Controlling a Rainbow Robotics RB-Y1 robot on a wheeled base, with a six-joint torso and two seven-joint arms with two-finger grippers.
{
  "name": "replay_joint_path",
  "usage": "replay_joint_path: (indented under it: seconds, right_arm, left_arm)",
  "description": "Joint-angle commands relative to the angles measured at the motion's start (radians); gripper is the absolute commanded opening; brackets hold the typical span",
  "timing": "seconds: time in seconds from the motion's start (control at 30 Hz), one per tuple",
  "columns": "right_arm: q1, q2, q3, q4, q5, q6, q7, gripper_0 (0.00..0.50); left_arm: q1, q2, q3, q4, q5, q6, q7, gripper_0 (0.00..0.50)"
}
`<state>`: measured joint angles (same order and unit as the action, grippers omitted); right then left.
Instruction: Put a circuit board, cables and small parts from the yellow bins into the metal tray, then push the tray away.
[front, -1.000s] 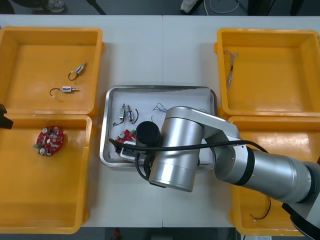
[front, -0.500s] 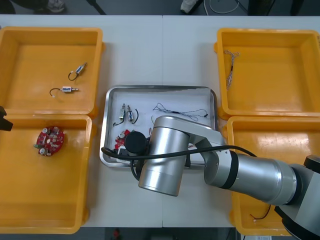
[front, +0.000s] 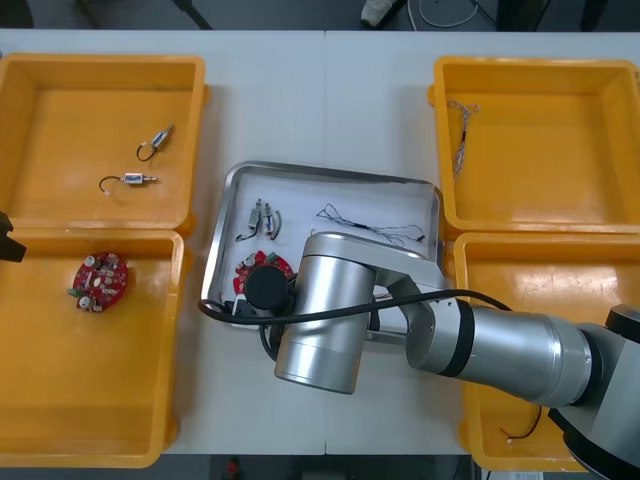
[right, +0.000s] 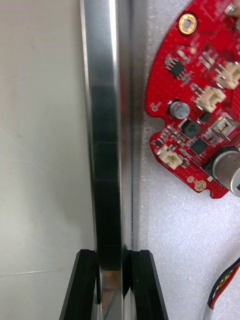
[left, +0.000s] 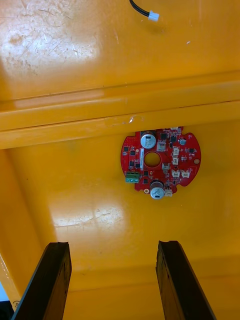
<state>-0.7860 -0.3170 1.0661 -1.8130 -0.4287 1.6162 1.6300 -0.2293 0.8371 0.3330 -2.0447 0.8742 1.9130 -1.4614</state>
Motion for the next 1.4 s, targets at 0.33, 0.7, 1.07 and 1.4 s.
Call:
replay_joint_path:
  seconds: [0.33,0.7,1.07,1.4]
  right_arm:
    - [-0.147,-0.014,0.071,-0.011,0.002,-0.025,0.037,0.000]
    - [-0.220,-0.024,0.074,0.043,0.002,-0.064,0.045,0.000]
    - [-0.297,-0.024,0.074,0.175,0.002,-0.171,0.080,0.000]
    - [-0.326,-0.025,0.074,0.244,0.048,-0.248,0.126,0.000]
  left_arm:
    - [0.018,0.027,0.035,-0.032,0.005,0.007,0.059,0.500]
    - [0.018,0.027,0.035,-0.032,0.005,0.007,0.059,0.500]
    - [0.018,0.027,0.035,-0.032,0.005,0.007,0.059,0.500]
    - [0.018,0.027,0.035,-0.032,0.005,0.007,0.059,0.500]
